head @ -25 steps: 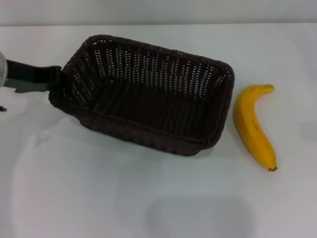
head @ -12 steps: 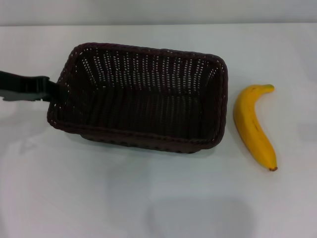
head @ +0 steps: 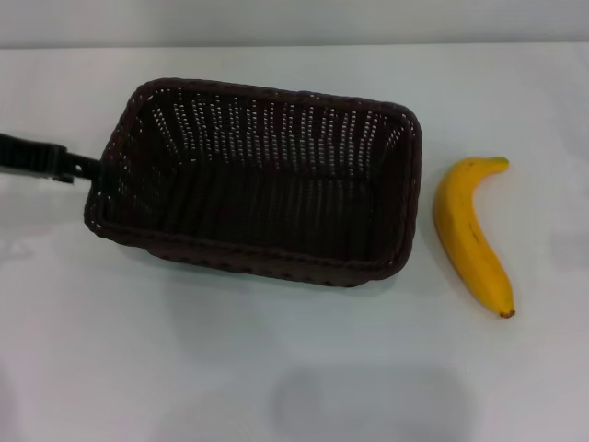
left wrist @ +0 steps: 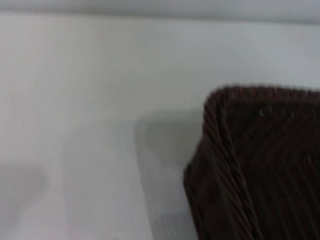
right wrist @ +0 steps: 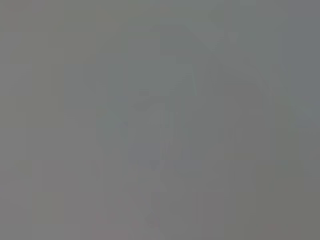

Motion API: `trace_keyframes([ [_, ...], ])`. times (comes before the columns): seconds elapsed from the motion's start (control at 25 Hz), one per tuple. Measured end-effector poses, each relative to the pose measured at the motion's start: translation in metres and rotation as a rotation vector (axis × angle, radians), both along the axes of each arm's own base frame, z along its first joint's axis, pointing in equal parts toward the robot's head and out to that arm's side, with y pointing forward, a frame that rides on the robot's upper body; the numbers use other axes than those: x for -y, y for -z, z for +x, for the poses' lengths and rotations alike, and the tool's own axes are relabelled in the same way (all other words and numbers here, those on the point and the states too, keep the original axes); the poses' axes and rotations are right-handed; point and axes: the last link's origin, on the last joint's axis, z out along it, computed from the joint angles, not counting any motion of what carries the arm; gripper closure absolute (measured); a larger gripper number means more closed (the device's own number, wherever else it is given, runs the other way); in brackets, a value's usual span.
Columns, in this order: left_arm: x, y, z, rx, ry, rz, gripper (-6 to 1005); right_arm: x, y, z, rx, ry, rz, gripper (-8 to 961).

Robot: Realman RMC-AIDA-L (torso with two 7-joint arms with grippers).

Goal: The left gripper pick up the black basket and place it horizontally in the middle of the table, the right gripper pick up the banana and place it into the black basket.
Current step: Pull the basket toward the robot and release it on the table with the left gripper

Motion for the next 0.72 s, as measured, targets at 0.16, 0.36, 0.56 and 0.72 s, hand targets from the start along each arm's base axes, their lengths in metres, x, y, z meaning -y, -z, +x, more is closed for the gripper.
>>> trace_keyframes([
  [0.16,-0.014,-0.014,-0.009,-0.023,0.043,0.046,279,0.0,0.003,-0.001,-0.007,-0.001,-0.003,112],
  [0.36,-0.022,-0.022,-0.003,-0.053,0.096,0.062,175,-0.001,0.005,-0.002,-0.011,-0.004,-0.004,112],
  [0.56,-0.028,-0.011,0.007,-0.046,0.134,0.029,184,-0.003,0.006,-0.004,-0.011,-0.008,-0.008,112],
  [0.72,-0.029,0.001,0.01,-0.03,0.153,-0.002,194,-0.003,0.008,-0.004,-0.013,-0.008,-0.009,112],
])
